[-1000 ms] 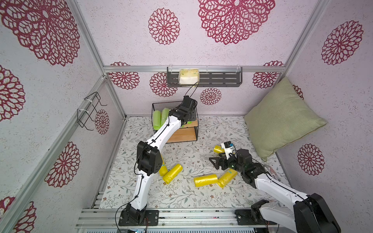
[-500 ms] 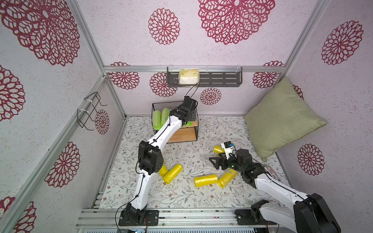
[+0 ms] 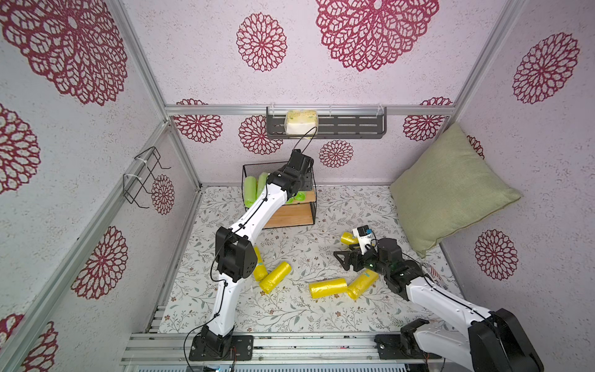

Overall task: Sort the rolls of trash bags by color and place them on the shelf
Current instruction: Place the roll of trash bags on the shelf, then pick up the roll of trash bags from the center of the board.

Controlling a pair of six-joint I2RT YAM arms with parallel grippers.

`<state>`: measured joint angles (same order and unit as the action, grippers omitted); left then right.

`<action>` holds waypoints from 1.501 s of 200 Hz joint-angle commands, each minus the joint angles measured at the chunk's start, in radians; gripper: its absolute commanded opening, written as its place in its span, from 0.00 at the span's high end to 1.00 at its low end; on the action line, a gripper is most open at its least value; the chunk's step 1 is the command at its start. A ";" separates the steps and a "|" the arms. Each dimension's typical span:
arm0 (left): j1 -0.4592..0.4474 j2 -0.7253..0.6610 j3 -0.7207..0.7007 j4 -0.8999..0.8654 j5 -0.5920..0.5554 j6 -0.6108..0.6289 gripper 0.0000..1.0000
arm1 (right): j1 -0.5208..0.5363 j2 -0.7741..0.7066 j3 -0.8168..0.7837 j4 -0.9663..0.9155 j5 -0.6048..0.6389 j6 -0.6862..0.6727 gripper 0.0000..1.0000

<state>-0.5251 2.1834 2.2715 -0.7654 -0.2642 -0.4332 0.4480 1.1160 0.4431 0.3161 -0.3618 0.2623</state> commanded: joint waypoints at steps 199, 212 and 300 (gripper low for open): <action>-0.074 -0.726 -1.066 0.408 0.378 -0.034 0.29 | -0.086 0.322 0.315 -0.225 0.466 -0.427 0.05; -0.073 -0.728 -1.076 0.401 0.369 -0.036 0.30 | -0.087 0.340 0.328 -0.243 0.493 -0.457 0.05; -0.079 -0.692 -1.087 0.391 0.390 -0.042 0.30 | -0.141 0.396 0.293 -0.244 0.430 -0.585 0.06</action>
<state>-0.5980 1.4799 1.1824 -0.3996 0.1101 -0.4698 0.3168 1.4994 0.7460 0.0483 0.1104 -0.2531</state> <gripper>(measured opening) 0.702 0.941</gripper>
